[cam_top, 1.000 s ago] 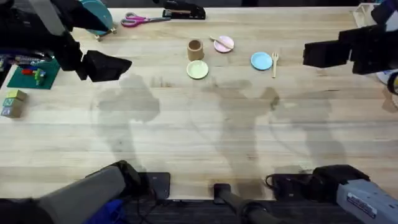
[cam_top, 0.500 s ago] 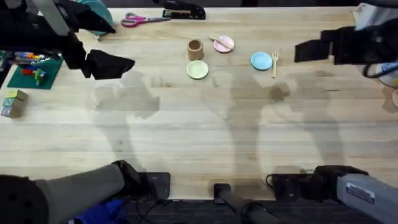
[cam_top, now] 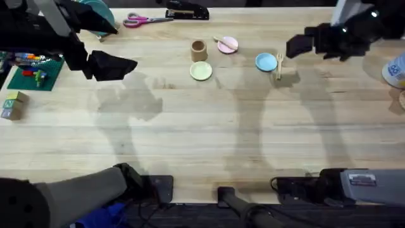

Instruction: Pick up a utensil and set it on the pink plate, then put the other utensil in the container.

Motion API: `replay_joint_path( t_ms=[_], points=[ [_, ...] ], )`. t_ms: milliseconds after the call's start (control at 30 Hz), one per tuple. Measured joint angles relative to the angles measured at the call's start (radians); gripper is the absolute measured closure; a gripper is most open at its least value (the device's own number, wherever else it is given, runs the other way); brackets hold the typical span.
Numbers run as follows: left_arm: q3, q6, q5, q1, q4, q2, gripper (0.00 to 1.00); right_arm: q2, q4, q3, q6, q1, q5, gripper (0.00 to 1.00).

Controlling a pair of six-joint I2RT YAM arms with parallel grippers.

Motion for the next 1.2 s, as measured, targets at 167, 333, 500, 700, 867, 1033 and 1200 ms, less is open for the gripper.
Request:
replay_joint_path(
  t_ms=[167,333,500,700,867,1033,1200],
  points=[
    [0.000,0.000,0.000,0.000,0.000,0.000,0.007,0.169,0.000,0.148,0.020,0.019,0.006,0.003],
    [0.000,0.000,0.000,0.000,0.000,0.000,0.008,0.297,-0.003,0.237,0.054,0.042,0.006,0.003],
    [0.000,0.000,0.000,0.000,0.000,0.000,0.007,0.360,-0.009,0.240,0.111,0.043,0.008,0.003],
    [0.000,0.000,0.000,0.000,0.000,0.000,0.007,0.372,-0.009,0.240,0.152,0.043,0.029,0.004],
    [0.000,0.000,0.000,0.000,0.000,0.000,0.007,0.391,-0.017,0.242,0.159,0.043,0.032,0.005],
    [0.000,0.000,0.000,0.000,0.000,0.000,0.007,0.424,-0.047,0.242,0.162,0.042,0.036,0.008],
    [0.000,0.000,0.000,0.000,0.000,0.000,0.007,0.426,-0.058,0.242,0.162,0.027,0.036,0.008]
  ],
)
